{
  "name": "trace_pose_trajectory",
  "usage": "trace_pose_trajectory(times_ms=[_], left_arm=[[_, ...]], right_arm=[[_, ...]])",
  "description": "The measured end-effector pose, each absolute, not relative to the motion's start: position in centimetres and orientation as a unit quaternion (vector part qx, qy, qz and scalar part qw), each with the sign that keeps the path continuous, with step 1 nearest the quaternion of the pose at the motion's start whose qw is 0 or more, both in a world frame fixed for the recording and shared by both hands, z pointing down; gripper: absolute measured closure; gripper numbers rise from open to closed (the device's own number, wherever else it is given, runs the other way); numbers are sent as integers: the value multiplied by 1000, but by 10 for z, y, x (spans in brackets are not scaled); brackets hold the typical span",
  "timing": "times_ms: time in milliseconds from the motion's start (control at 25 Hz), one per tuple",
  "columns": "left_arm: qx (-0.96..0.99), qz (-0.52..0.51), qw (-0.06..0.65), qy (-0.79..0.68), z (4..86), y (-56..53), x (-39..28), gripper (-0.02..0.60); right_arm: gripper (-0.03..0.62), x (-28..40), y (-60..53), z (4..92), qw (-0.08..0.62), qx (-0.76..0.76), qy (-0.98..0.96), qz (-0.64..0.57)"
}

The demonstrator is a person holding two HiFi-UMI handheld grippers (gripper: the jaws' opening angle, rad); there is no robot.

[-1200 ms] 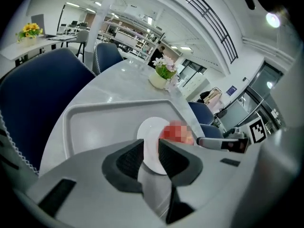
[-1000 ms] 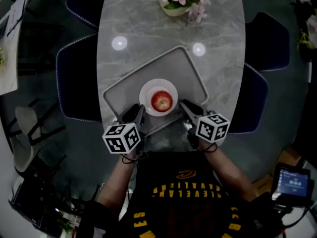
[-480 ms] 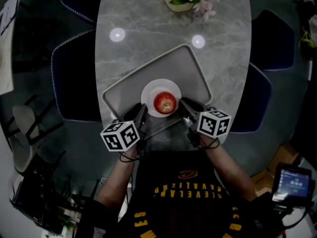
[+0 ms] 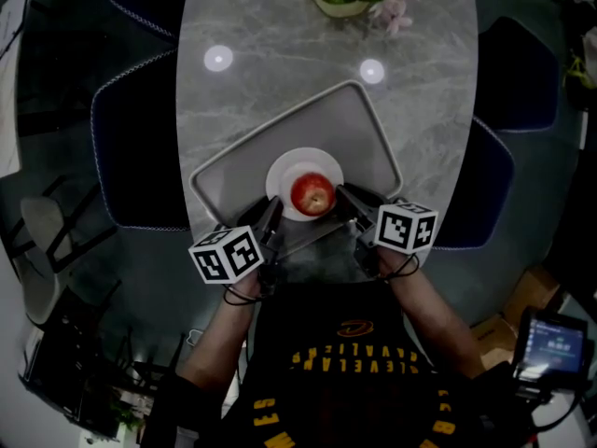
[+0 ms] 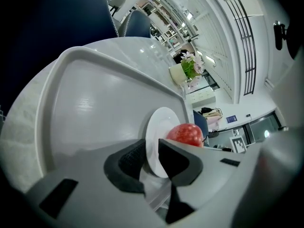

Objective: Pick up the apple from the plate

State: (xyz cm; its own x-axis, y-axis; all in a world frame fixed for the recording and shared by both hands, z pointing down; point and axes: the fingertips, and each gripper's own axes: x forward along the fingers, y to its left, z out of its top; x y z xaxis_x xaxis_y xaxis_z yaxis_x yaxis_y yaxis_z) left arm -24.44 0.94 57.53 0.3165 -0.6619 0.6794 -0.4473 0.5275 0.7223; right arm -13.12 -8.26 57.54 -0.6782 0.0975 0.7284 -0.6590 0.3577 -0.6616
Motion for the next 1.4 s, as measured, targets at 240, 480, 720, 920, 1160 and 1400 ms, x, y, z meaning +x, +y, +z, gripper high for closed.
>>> trace_pose_trajectory(times_ms=[240, 480, 720, 920, 1160, 1400], left_arm=[[472, -96, 668, -567, 577, 11, -243, 499], [464, -76, 678, -565, 580, 15, -243, 538], [462, -65, 679, -566, 582, 15, -244, 538], [464, -60, 682, -562, 582, 13, -241, 538], [468, -59, 684, -557, 582, 9, -237, 538], [481, -60, 683, -546, 574, 8, -230, 538]], right_arm=[[523, -134, -78, 579, 383, 177, -741, 523], [525, -137, -78, 576, 369, 185, -740, 532], [549, -134, -78, 577, 365, 186, -737, 537], [549, -131, -78, 578, 365, 190, -733, 542], [549, -128, -81, 579, 360, 194, -733, 544], [549, -119, -78, 571, 347, 202, -731, 552]])
